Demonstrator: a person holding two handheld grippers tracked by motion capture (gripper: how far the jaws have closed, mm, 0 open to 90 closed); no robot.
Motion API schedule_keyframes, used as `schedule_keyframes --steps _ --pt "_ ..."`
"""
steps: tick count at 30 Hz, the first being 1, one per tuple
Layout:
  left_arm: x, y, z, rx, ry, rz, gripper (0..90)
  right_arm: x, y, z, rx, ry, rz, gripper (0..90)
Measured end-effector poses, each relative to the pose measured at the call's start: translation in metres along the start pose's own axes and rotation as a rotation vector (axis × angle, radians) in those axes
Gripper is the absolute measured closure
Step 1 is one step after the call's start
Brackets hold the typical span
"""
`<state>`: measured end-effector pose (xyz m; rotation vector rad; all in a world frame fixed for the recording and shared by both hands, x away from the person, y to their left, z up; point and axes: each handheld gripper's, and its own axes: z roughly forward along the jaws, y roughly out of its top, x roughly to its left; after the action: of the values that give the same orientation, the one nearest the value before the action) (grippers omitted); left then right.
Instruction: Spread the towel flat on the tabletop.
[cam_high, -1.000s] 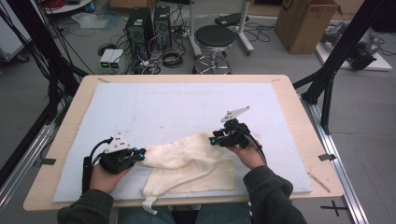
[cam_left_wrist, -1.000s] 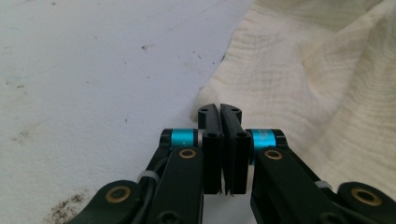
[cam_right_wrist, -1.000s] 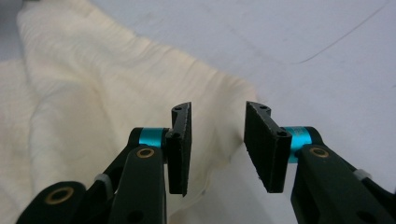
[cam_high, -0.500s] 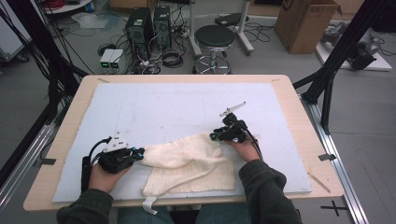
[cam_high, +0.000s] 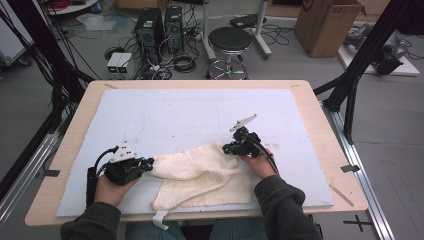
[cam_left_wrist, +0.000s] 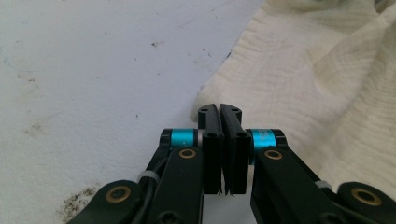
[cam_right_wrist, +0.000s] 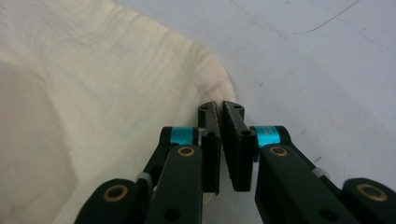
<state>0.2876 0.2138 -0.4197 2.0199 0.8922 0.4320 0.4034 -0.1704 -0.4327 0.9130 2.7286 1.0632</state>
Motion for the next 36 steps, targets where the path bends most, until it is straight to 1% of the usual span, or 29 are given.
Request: schedule_keyframes --steps 2,3,5,8,11,12,13,14,15,21,24,26,28,29,30,32,36 --pt "0.000 0.000 0.000 0.000 0.003 0.004 87.0 -0.001 -0.001 -0.001 -0.008 0.005 0.007 86.8" --pt "-0.001 0.000 0.000 -0.001 0.003 0.004 87.0 0.000 -0.002 -0.003 -0.013 -0.001 -0.004 87.1" --pt "-0.001 0.000 0.000 -0.004 0.006 0.004 87.0 0.002 -0.002 -0.006 -0.022 0.002 -0.013 87.4" --pt "-0.001 0.000 0.000 -0.007 0.007 0.002 87.0 0.005 -0.002 -0.012 -0.041 -0.006 -0.026 87.7" --pt "-0.001 0.001 -0.001 -0.014 0.006 -0.003 87.0 0.005 -0.002 -0.018 -0.067 -0.013 -0.037 87.8" --pt "-0.001 0.001 -0.001 -0.022 0.008 -0.011 87.0 0.005 -0.002 -0.020 -0.070 -0.011 -0.034 87.8" --pt "0.000 0.002 -0.001 -0.019 0.011 -0.005 87.0 0.006 -0.002 -0.022 -0.073 -0.017 -0.035 87.8" --pt "-0.001 0.002 -0.001 -0.028 0.012 -0.017 87.0 0.006 -0.003 -0.024 -0.078 -0.018 -0.038 87.9" --pt "0.000 0.002 -0.001 -0.027 0.014 -0.011 87.0 0.006 -0.003 -0.026 -0.081 -0.023 -0.036 87.9" --pt "0.002 0.005 0.001 -0.043 0.024 -0.029 87.0 0.007 -0.004 -0.037 -0.112 -0.044 -0.046 88.0" --pt "0.005 0.009 0.003 -0.043 0.033 -0.029 87.0 0.004 -0.004 -0.042 -0.114 -0.056 -0.043 88.0" --pt "0.007 0.013 0.005 -0.048 0.036 -0.027 87.0 0.002 -0.004 -0.046 -0.127 -0.063 -0.047 88.0" --pt "0.009 0.018 0.008 -0.057 0.042 -0.031 87.0 0.001 -0.003 -0.051 -0.151 -0.061 -0.034 88.0" --pt "0.011 0.021 0.009 -0.054 0.045 -0.026 87.1 0.001 -0.002 -0.054 -0.161 -0.062 -0.030 88.1" --pt "0.012 0.024 0.011 -0.059 0.052 -0.027 87.1 0.000 -0.002 -0.056 -0.167 -0.065 -0.029 88.1" --pt "0.015 0.029 0.014 -0.066 0.052 -0.036 87.1 -0.001 -0.001 -0.059 -0.171 -0.068 -0.022 88.1" --pt "0.020 0.039 0.017 -0.082 0.061 -0.034 87.1 -0.005 0.000 -0.063 -0.182 -0.070 -0.030 88.1"
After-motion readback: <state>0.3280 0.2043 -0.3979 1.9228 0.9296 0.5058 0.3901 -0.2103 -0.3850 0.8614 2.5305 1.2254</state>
